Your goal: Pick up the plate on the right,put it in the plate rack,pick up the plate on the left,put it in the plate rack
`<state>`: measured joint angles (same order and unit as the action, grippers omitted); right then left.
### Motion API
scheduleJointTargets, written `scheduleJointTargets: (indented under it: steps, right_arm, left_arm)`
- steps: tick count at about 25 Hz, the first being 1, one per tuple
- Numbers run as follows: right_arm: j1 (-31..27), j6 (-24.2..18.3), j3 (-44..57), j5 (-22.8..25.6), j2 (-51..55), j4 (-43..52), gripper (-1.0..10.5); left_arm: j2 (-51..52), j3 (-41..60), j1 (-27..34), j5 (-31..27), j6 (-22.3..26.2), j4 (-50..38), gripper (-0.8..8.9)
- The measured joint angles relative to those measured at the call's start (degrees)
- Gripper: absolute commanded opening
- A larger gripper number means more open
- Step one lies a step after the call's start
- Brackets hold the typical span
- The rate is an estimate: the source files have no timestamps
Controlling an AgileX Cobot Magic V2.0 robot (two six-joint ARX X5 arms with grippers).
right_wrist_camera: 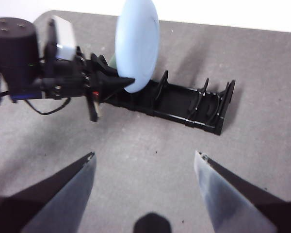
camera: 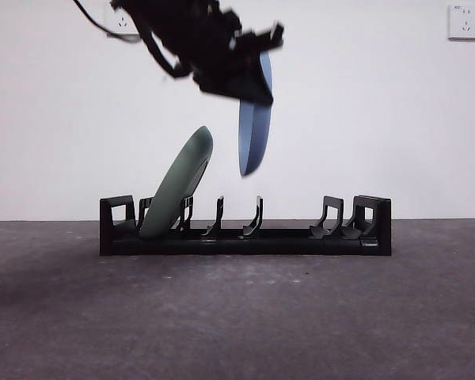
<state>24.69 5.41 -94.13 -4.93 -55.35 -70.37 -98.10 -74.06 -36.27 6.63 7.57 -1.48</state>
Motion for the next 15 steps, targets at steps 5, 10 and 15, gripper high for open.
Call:
scheduleJointTargets:
  steps: [5,10,15]
  right_arm:
    - [0.0,0.0,0.0,0.0,0.0,-0.37,3.5]
    - [0.0,-0.04,0.0,-0.02,0.0,-2.25,3.5]
    - [0.0,-0.07,0.0,0.0,0.0,-2.99,3.5]
  left_arm:
    - [-4.85,0.02,0.33,-0.17,1.7,1.51,-0.09]
    - [-7.21,0.02,0.61,-0.72,2.56,1.51,-0.09]
    - [-9.79,-0.2,0.72,-2.62,4.98,1.79,-0.09]
